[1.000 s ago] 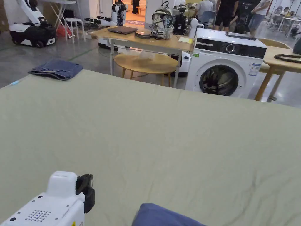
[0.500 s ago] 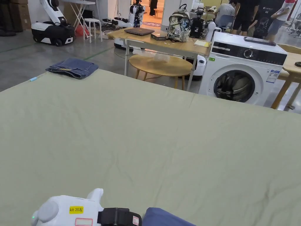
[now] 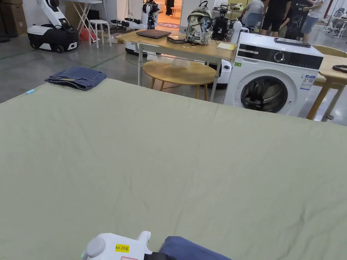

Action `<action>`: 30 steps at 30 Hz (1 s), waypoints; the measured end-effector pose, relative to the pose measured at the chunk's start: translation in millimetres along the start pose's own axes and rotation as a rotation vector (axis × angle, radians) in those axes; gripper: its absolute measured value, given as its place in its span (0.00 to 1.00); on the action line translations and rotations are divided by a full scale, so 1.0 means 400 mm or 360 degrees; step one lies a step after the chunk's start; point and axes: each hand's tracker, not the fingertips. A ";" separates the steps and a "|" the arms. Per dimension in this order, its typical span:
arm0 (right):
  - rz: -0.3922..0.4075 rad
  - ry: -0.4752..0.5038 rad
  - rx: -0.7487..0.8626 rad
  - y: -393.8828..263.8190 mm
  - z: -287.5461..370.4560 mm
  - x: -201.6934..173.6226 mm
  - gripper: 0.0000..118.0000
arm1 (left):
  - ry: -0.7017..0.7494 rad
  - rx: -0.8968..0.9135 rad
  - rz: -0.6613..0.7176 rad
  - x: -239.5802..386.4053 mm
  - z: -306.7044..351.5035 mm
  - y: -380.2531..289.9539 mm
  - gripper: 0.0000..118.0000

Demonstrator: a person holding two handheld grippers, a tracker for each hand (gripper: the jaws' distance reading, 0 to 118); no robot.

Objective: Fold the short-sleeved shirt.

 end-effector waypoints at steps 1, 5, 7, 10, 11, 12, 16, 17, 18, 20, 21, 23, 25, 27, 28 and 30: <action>0.0006 0.0000 0.0002 0.000 0.001 -0.001 0.00 | -0.0033 0.0009 0.0027 0.002 0.005 -0.002 0.19; 0.0016 -0.0006 0.0037 0.009 0.016 -0.007 0.00 | -0.0017 0.0007 -0.0060 -0.004 0.037 0.011 0.15; 0.0021 -0.0011 0.0061 0.015 0.020 -0.008 0.00 | -0.0028 0.0020 -0.0067 0.005 0.042 0.011 0.15; 0.0026 -0.0011 0.0082 0.030 0.027 -0.011 0.00 | -0.0033 0.0031 -0.0095 0.018 0.064 0.020 0.15; 0.0035 -0.0013 0.0098 0.037 0.032 -0.014 0.00 | -0.0032 0.0031 -0.0100 0.034 0.064 0.010 0.15; 0.0054 -0.0016 0.0128 0.045 0.038 -0.017 0.00 | -0.0030 0.0034 -0.0110 0.038 0.078 0.012 0.15; 0.0139 -0.0022 0.0247 0.087 0.054 -0.031 0.00 | -0.0017 0.0089 -0.0120 0.041 0.167 0.021 0.15; 0.0146 -0.0008 0.0274 0.101 0.055 -0.033 0.00 | -0.0010 0.0106 -0.0121 0.042 0.207 0.026 0.15; 0.0150 -0.0009 0.0297 0.114 0.056 -0.036 0.00 | 0.0013 0.0132 -0.0131 0.044 0.250 0.031 0.15; 0.0164 -0.0008 0.0329 0.142 0.055 -0.042 0.00 | 0.0098 0.0168 -0.0170 0.037 0.340 0.049 0.15; 0.0171 -0.0007 0.0354 0.156 0.055 -0.044 0.00 | 0.0137 0.0197 -0.0175 0.039 0.395 0.057 0.15; 0.0181 -0.0009 0.0393 0.181 0.054 -0.051 0.00 | 0.0210 0.0240 -0.0179 0.051 0.505 0.070 0.15; 0.0184 -0.0011 0.0412 0.204 0.050 -0.056 0.00 | 0.0293 0.0289 -0.0191 0.054 0.621 0.089 0.15; 0.0172 -0.0004 0.0428 0.225 0.044 -0.061 0.00 | 0.0396 0.0341 -0.0160 0.052 0.755 0.109 0.15; 0.0172 -0.0008 0.0431 0.233 0.041 -0.065 0.00 | 0.0449 0.0362 -0.0153 0.050 0.816 0.116 0.15; 0.0161 -0.0009 0.0440 0.245 0.037 -0.071 0.00 | 0.0534 0.0415 -0.0103 0.046 0.936 0.132 0.15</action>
